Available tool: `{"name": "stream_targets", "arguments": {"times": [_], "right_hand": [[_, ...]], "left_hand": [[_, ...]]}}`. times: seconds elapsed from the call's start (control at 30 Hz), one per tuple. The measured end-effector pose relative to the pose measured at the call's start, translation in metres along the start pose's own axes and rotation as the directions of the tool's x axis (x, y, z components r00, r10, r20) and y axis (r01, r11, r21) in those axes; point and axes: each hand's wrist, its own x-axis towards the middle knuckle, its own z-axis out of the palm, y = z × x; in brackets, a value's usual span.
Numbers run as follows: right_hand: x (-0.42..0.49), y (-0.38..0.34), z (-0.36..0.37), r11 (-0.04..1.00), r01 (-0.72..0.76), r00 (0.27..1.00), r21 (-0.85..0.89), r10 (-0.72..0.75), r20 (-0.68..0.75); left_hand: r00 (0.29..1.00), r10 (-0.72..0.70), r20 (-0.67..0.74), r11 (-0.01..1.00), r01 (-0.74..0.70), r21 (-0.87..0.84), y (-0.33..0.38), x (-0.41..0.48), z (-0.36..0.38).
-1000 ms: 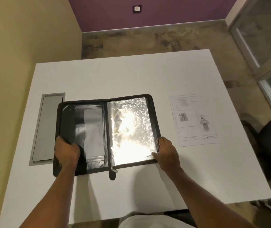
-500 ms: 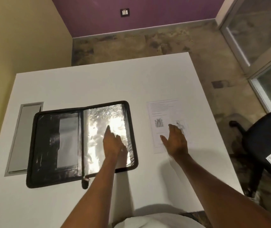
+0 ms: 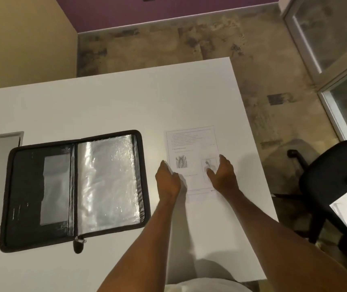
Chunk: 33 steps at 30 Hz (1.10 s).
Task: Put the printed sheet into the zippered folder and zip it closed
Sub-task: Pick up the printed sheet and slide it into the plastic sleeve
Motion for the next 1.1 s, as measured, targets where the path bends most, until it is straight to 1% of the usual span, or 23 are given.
{"name": "stream_targets", "arguments": {"times": [0.07, 0.13, 0.23, 0.33, 0.4, 0.5, 0.57, 0.67, 0.73, 0.83, 0.93, 1.0, 1.1], "right_hand": [[0.005, -0.005, 0.0, 0.999, -0.032, 0.999, 0.032, 0.031, 0.038], [0.01, -0.006, -0.001, 0.993, -0.082, 0.996, 0.085, 0.08, 0.036], [0.014, -0.006, -0.002, 0.984, -0.137, 0.99, 0.113, 0.133, 0.045], [0.017, -0.003, -0.002, 0.983, -0.143, 0.989, 0.116, 0.137, 0.061], [0.018, -0.002, -0.004, 0.982, -0.151, 0.987, 0.115, 0.142, 0.08], [0.02, 0.0, -0.006, 0.984, -0.143, 0.986, 0.107, 0.133, 0.095], [0.02, 0.002, -0.006, 0.985, -0.135, 0.987, 0.103, 0.125, 0.098], [0.02, 0.002, -0.007, 0.985, -0.137, 0.986, 0.1, 0.127, 0.104], [0.019, 0.002, -0.007, 0.985, -0.133, 0.987, 0.107, 0.122, 0.105], [0.019, 0.005, -0.008, 0.982, -0.145, 0.984, 0.119, 0.131, 0.117], [0.02, 0.008, -0.008, 0.98, -0.152, 0.983, 0.125, 0.136, 0.127], [0.019, 0.008, -0.009, 0.982, -0.14, 0.984, 0.125, 0.124, 0.125], [0.019, 0.011, -0.013, 0.982, -0.127, 0.985, 0.141, 0.108, 0.138]], "left_hand": [[1.0, -0.018, -0.019, 0.999, 0.017, -0.035, -0.001, -0.001, 0.011], [0.998, -0.056, -0.022, 0.997, 0.055, -0.048, 0.002, -0.004, 0.019], [0.996, -0.069, -0.055, 0.998, 0.069, -0.002, 0.014, -0.009, 0.024], [0.983, -0.14, -0.118, 0.989, 0.145, 0.04, 0.02, -0.001, 0.031], [0.962, -0.227, -0.151, 0.973, 0.231, 0.011, 0.028, 0.008, 0.031], [0.922, -0.375, -0.101, 0.927, 0.371, -0.055, 0.032, 0.022, 0.03], [0.906, -0.42, -0.052, 0.902, 0.41, -0.14, 0.028, 0.033, 0.028], [0.909, -0.412, 0.064, 0.874, 0.414, -0.253, 0.024, 0.043, 0.022], [0.918, -0.377, 0.118, 0.869, 0.395, -0.298, 0.027, 0.045, 0.015], [0.936, -0.31, 0.168, 0.878, 0.349, -0.326, 0.022, 0.047, 0.005], [0.941, -0.283, 0.183, 0.887, 0.33, -0.323, 0.006, 0.05, -0.004], [0.938, -0.283, 0.201, 0.862, 0.341, -0.374, 0.003, 0.047, -0.009], [0.93, -0.228, 0.289, 0.83, 0.341, -0.442, 0.003, 0.042, -0.019]]}}
